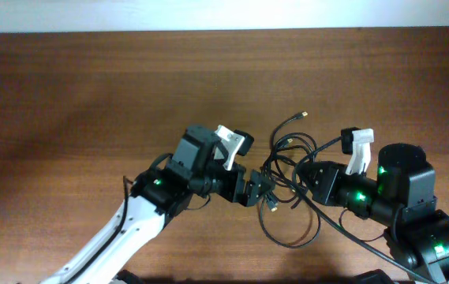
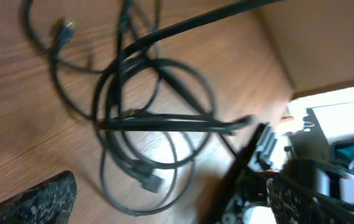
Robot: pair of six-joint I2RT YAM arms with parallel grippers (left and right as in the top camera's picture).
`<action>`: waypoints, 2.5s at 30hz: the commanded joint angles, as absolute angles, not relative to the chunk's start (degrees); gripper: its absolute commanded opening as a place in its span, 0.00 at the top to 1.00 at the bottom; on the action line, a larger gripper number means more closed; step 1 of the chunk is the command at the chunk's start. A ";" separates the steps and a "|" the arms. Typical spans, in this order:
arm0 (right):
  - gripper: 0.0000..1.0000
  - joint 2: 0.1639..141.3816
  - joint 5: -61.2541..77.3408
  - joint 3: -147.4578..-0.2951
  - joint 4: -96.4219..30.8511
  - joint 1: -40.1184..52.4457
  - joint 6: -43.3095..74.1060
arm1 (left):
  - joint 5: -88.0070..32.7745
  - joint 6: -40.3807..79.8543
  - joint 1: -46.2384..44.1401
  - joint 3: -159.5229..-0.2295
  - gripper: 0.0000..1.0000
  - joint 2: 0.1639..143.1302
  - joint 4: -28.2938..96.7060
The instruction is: Untangle cables
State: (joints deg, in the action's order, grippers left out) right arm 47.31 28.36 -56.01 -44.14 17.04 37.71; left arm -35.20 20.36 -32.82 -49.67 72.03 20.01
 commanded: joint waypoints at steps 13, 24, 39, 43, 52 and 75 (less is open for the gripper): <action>0.96 46.96 42.83 -57.30 -35.03 17.26 35.99 | -31.46 20.32 -32.84 -49.74 0.01 67.90 18.87; 0.96 46.96 48.25 -57.30 -27.33 17.26 35.97 | -27.97 20.29 -32.84 -49.71 0.01 69.21 19.18; 0.96 46.96 48.03 -57.34 -19.27 17.23 39.09 | -26.59 20.27 -32.84 -49.71 0.01 75.33 23.05; 0.96 46.96 47.88 -57.34 -16.60 17.23 40.91 | -25.50 20.27 -32.84 -49.71 0.01 75.33 23.66; 0.96 46.98 45.87 -57.34 -15.20 17.19 45.01 | -20.53 20.34 -32.84 -49.71 0.01 76.47 24.08; 0.96 52.14 47.46 -58.96 -4.73 17.19 52.38 | -31.22 25.08 -32.97 -49.71 0.01 82.39 13.32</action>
State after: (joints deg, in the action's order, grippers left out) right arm 52.69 46.26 -56.93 -5.13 17.02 52.49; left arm -27.33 23.83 -32.84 -49.67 79.20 14.76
